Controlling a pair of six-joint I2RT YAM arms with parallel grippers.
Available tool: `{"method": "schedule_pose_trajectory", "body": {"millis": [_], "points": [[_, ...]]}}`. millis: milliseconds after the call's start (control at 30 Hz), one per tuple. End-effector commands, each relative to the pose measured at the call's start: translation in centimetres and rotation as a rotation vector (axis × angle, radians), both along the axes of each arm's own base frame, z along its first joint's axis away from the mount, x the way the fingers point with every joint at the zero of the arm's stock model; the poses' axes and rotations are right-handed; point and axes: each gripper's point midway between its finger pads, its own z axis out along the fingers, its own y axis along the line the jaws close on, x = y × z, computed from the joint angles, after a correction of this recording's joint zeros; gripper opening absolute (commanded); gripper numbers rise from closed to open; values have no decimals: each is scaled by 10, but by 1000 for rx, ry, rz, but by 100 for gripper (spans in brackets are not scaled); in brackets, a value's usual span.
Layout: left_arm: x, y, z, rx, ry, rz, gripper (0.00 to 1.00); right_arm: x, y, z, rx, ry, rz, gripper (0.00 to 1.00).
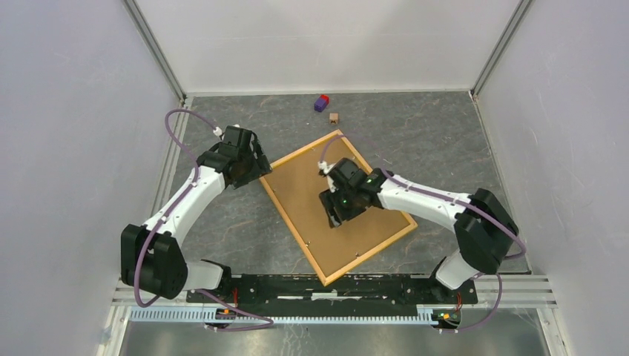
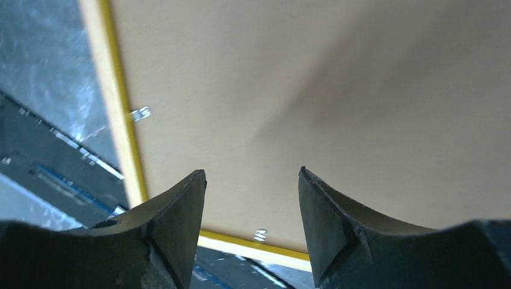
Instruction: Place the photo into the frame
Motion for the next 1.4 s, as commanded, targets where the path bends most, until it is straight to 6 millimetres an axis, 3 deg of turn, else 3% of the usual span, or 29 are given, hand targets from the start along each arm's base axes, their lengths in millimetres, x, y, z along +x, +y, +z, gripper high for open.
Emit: {"method": "schedule_pose_trajectory", "body": {"millis": [0,300,567,800,1000,1133,1367], "points": [[0,15,-7,58,2,79,83,-42,37,-10,18,138,72,64],[-5,19,-27,68,56,87,88,-77,86,-25,-131,82,225,64],[-11,17,-47,-145,130,189,90,-95,81,-53,-268,19,232,56],[-24,16,-60,-395,196,344,88,-106,77,-66,-331,-34,253,38],[-38,-9,-59,-533,272,291,83,-98,88,-51,-245,-105,268,0],[-52,-34,-61,-644,308,208,82,-85,104,-28,-128,-138,284,0],[-78,-90,-63,-776,336,99,84,-49,98,8,-1,-170,249,0]]}}
